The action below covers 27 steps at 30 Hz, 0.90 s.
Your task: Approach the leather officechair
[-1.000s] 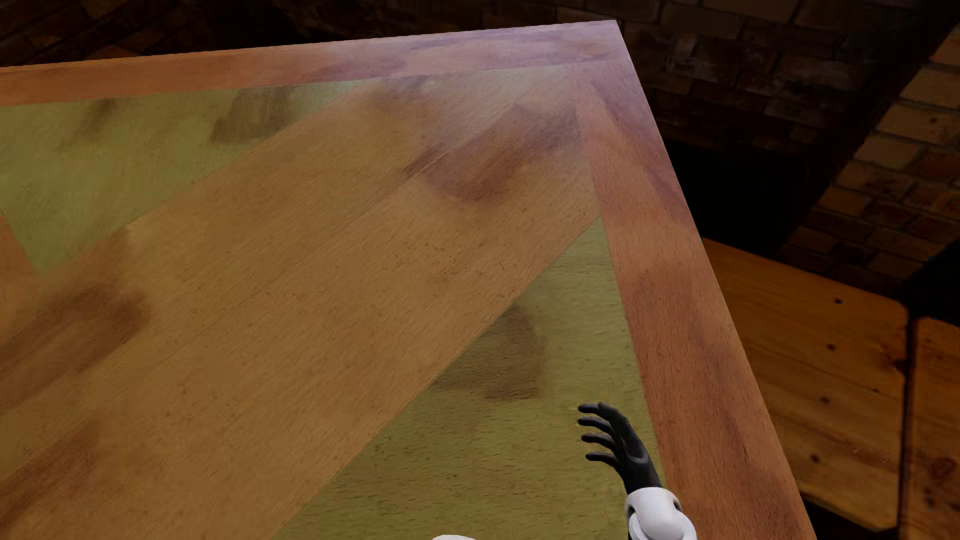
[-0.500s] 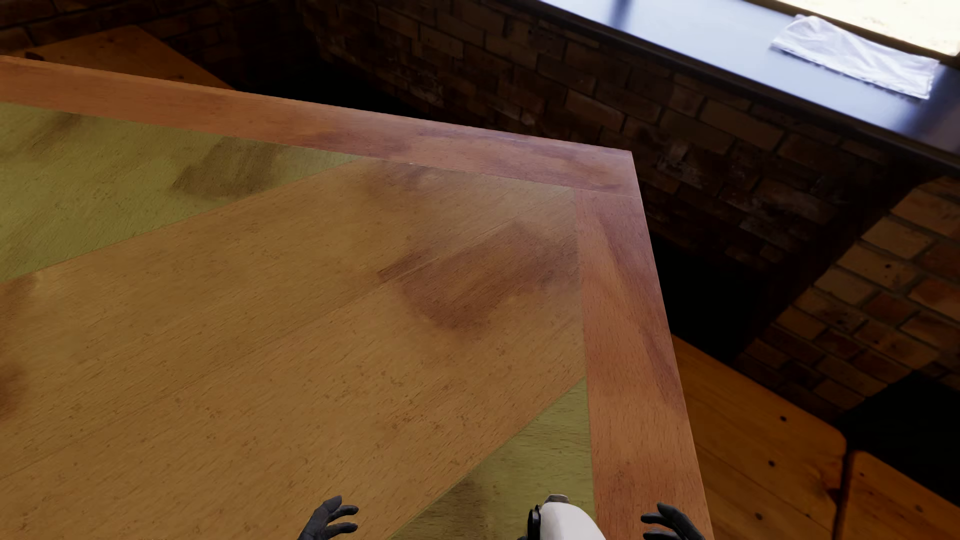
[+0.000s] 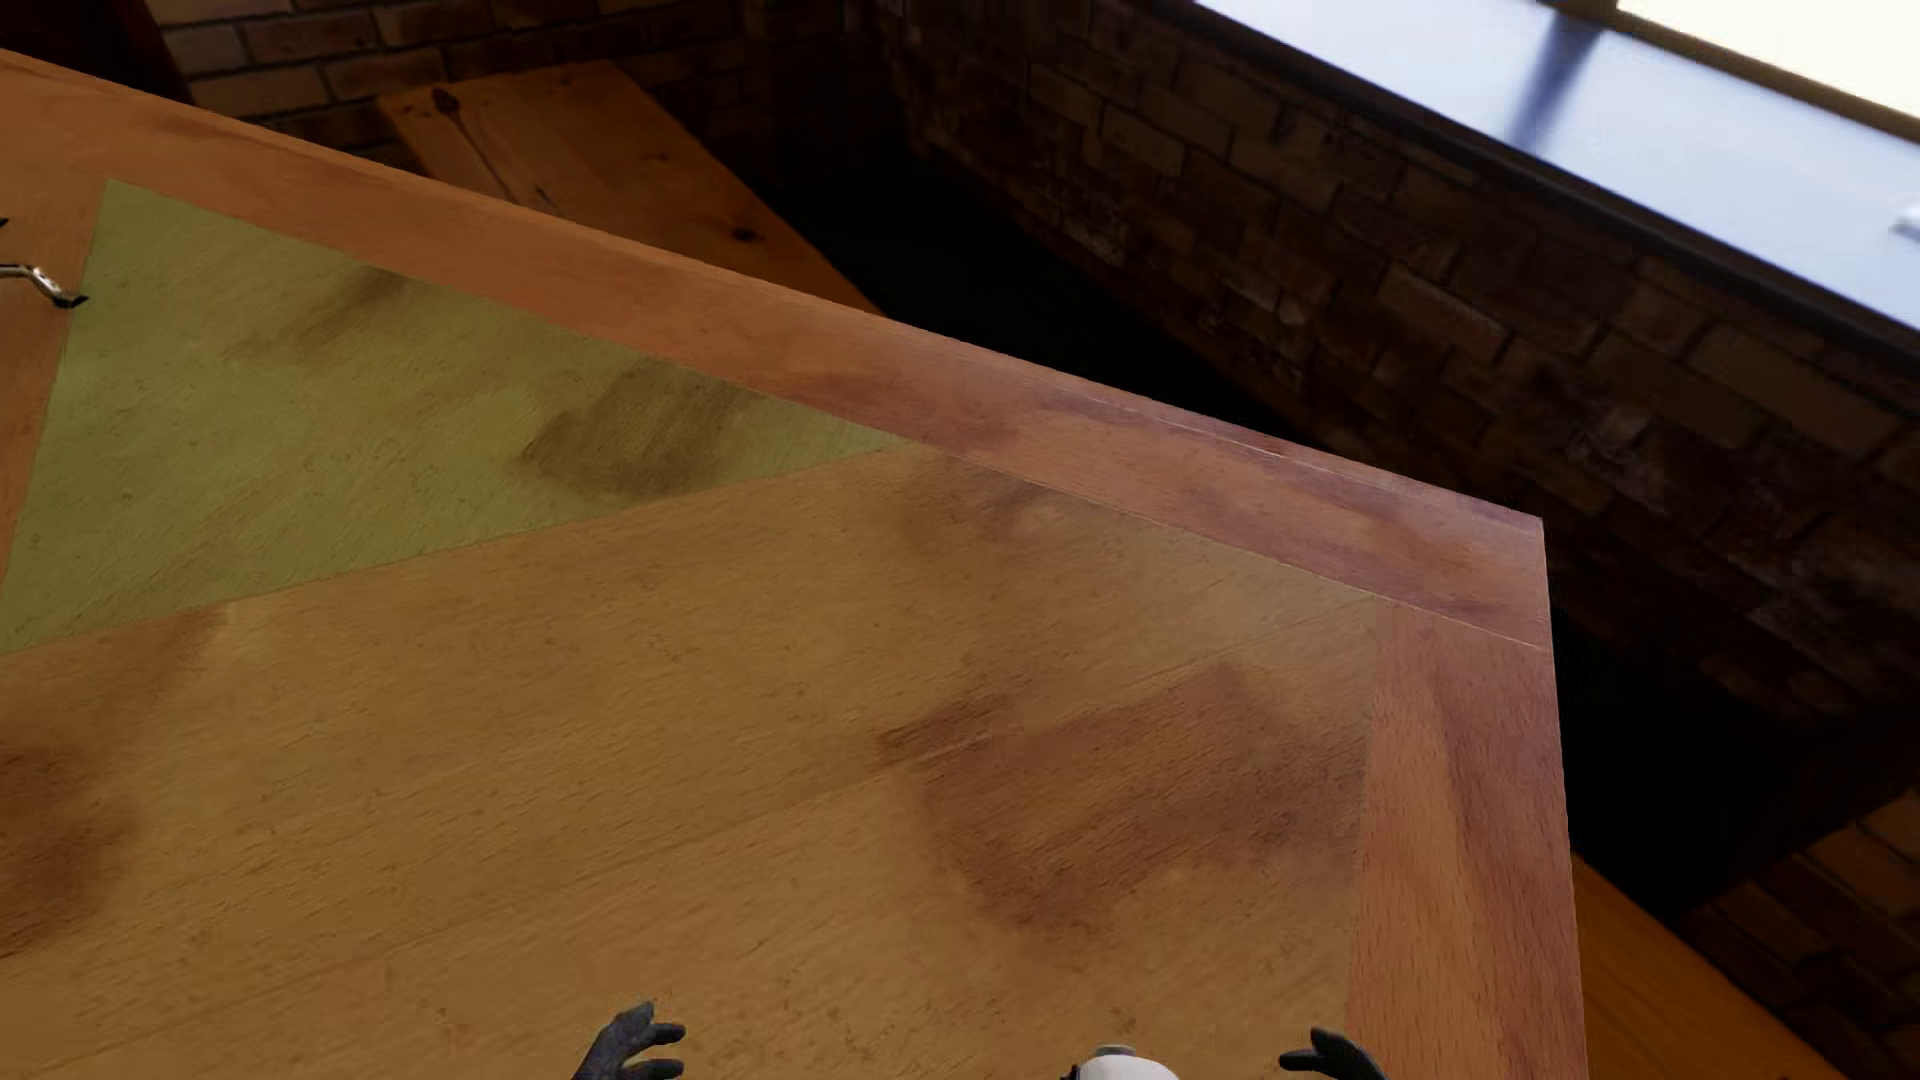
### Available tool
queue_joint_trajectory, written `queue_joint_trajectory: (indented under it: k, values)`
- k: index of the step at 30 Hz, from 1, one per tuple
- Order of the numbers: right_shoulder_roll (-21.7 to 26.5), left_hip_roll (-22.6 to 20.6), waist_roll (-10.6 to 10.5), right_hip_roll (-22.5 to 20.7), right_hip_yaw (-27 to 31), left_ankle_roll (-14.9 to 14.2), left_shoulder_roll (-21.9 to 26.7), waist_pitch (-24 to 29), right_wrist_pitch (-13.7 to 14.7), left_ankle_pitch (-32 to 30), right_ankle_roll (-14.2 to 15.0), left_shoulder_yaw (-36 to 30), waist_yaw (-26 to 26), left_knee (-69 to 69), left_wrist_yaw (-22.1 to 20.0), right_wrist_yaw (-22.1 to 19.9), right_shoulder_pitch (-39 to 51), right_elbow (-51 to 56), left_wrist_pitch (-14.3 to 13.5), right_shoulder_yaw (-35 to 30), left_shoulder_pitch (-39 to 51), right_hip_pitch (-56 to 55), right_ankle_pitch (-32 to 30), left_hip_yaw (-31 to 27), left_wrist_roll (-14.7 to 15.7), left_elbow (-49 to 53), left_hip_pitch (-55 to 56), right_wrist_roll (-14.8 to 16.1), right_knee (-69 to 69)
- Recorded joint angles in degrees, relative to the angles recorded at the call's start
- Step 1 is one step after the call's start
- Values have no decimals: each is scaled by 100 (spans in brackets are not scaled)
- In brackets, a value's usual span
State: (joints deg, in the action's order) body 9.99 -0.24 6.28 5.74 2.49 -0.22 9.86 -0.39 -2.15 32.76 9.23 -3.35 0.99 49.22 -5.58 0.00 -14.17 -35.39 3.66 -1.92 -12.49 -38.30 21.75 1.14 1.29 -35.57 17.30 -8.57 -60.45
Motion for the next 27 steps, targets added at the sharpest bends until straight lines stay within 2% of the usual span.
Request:
queue_joint_trajectory:
  k: [1,2,3,4,5,6,7,8,9,10,11,12,13,14,15,16,17,18,19,20,21,22,23,25,26,27]
  values:
    - [144,-28,175,53,-87,-52,-97,-66,107,235,88,-41,91,74,131,51,-243,-213,-200,66,306,50,-45,-116,7,152,-176,-11,875]
    - [355,34,77,47,-280,51,-269,56,172,206,-66,-194,382,661,367,6,-281,-267,-346,-11,666,328,-432,-301,31,48,-145,119,866]
    - [483,116,-140,50,-494,347,-176,238,200,-611,-608,-203,609,1567,730,-185,46,-133,-429,53,637,728,-251,-290,121,-126,186,415,1010]
    - [533,258,-421,46,-685,575,-124,283,316,-1288,-474,66,853,2133,1066,-451,403,-68,-409,126,245,1068,-118,-180,214,-30,601,767,1218]
    - [433,415,-668,67,-851,580,143,336,367,-1208,-534,132,1197,2148,1282,-736,799,92,-252,117,-43,1461,13,39,238,-43,874,1093,1443]
    - [173,476,-868,121,-949,516,90,267,399,-783,-412,408,1445,1576,1248,-936,1151,351,0,-156,-449,1726,203,206,121,122,1036,1307,1520]
    - [-51,483,-1090,139,-872,529,64,195,486,-591,-275,301,1558,682,1047,-1029,1484,442,201,-492,-845,1777,326,265,-31,57,1035,1399,1149]
    - [-398,342,-1119,279,-640,222,245,146,644,-350,-96,-191,1463,474,741,-975,1679,197,353,-568,-861,1306,-151,241,-152,-612,900,1339,-34]
    - [-321,230,-1041,84,-298,213,234,182,750,-156,28,-244,1201,420,431,-773,1429,53,519,-878,-798,872,-446,179,-124,-849,659,1166,-658]
    - [-255,123,-874,-111,-111,181,167,222,711,-15,111,-80,822,257,149,-508,1050,52,644,-795,-739,459,-318,110,4,-711,375,930,-803]
    - [-151,10,-646,-186,-130,140,105,218,569,82,155,-126,411,-9,-110,-240,662,80,648,-483,-554,33,-111,59,175,-549,49,668,-602]
    - [-56,-133,-391,-178,-153,106,-19,254,502,208,205,14,232,-144,-216,-54,314,-36,590,-47,-159,-171,-115,-23,240,-100,-280,452,-31]
    - [155,-221,-245,-172,-132,133,-161,285,512,193,219,58,265,428,-183,26,88,-357,421,94,232,-98,-452,-128,208,260,-258,326,789]
    - [455,-168,-373,-174,-302,515,-203,306,394,-501,-267,-159,403,1657,26,-28,154,-455,113,12,475,56,-362,-172,124,70,215,326,651]
    - [559,-54,-598,-152,-540,719,-201,319,425,-1204,-1003,-225,571,2323,390,-255,306,-529,-118,86,524,344,-130,-50,95,-203,693,437,717]
    - [469,76,-772,-104,-705,687,-126,320,413,-1348,-859,-82,801,2505,762,-553,447,-375,-239,82,338,676,68,161,108,-126,1095,604,861]
    - [385,168,-976,-57,-875,420,-63,343,317,-1056,-539,64,1096,2448,1024,-826,658,-12,-230,55,116,1085,249,256,126,52,1386,815,1044]
    - [219,178,-1091,-29,-991,299,-76,260,331,-745,-711,225,1385,1977,1100,-1018,931,113,-136,-165,-121,1462,419,300,104,122,1558,1015,1252]
    - [75,159,-1210,23,-1081,161,-116,234,333,-550,-563,235,1585,1466,1048,-1113,1223,295,11,-352,-293,1769,586,305,52,188,1639,1182,1229]
    - [-190,289,-1364,69,-1126,243,-18,246,378,-680,-429,20,1529,513,893,-1094,1527,422,136,-383,-399,1629,402,285,-41,103,1580,1252,267]
    - [-334,168,-1190,56,-754,414,207,259,597,-756,-321,-364,1310,533,675,-946,1480,144,162,-491,-276,1009,-378,295,-108,-600,1381,1187,-915]
    - [-302,14,-945,-183,-337,392,268,320,702,-542,-231,-288,941,500,467,-710,1204,18,259,-514,-219,533,-624,209,-103,-864,1130,1049,-1216]
    - [-295,-147,-633,-320,-101,360,211,386,675,-389,-155,-115,518,327,250,-422,867,-90,379,-265,-262,155,-392,130,-55,-671,774,830,-993]
    - [-21,-304,-215,-192,-69,275,-239,254,332,38,36,-19,202,147,37,23,148,-46,462,-107,-110,-264,-17,-107,-106,94,211,373,443]
    - [138,-436,-23,130,-139,330,-160,244,298,257,201,-324,341,368,155,131,65,-429,431,9,308,-190,-775,-211,-136,153,35,248,1111]
    - [459,-278,-241,76,-354,497,-292,329,287,-197,-50,-193,636,1433,413,59,180,-530,325,-41,555,56,-819,-226,-75,105,331,303,1018]
